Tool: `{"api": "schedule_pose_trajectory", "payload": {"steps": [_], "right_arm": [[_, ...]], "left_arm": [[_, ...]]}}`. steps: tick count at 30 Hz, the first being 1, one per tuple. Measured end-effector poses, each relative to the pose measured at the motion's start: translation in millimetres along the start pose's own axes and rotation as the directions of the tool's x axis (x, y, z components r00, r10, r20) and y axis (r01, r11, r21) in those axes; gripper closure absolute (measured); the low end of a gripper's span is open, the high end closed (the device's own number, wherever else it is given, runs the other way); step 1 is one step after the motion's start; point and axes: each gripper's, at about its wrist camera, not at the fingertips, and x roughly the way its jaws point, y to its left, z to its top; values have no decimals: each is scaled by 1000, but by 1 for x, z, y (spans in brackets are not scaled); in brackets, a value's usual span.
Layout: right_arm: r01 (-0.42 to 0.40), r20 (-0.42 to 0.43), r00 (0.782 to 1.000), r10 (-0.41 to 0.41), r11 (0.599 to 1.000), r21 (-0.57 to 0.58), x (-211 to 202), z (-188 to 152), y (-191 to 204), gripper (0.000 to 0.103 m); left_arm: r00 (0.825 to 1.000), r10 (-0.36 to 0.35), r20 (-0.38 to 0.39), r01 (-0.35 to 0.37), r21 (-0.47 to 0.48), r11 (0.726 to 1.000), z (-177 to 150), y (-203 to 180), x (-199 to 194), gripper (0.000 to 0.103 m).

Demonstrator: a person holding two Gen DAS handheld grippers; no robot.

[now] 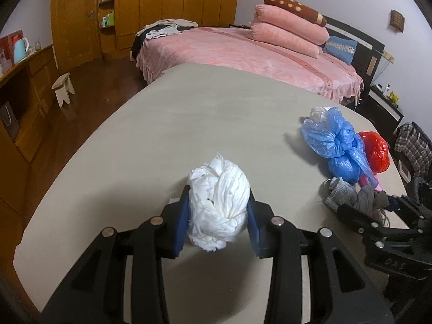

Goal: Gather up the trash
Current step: 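Grasp the grey sock with the right tool while the left tool holds the white bag, then carry white bag and grey sock over the bin and open both tools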

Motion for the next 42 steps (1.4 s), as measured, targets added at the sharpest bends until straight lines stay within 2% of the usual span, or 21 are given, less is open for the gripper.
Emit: {"api": "schedule_pose_trajectory", "payload": {"steps": [1,3,6,18,27,42], "right_arm": [[2,-2,1000,-2,1000,0,0,0,0,30],[-2,-2,1000,2,1000,-1,-1,-1,1,42],[-14,-1,1000,14,1000,-5,-3,-2,0,51],[-63,52,997,64,998,-10,-42,0,-2,52],[-85,136,987,85,996,-1,-88,10,-12,52],[-92,293,952,91,996,-9,-180,7,-36,52]], "left_arm": [[1000,-1,1,1,-2,1000,0,0,0,67],[1000,-1,1,1,-6,1000,0,0,1,67],[1000,-1,5,1,-5,1000,0,0,1,67],[999,-18,37,17,13,1000,-5,-11,-27,67],[995,-58,82,56,30,998,-5,-33,-65,67],[976,-140,168,127,82,988,-1,-94,-132,67]]}}
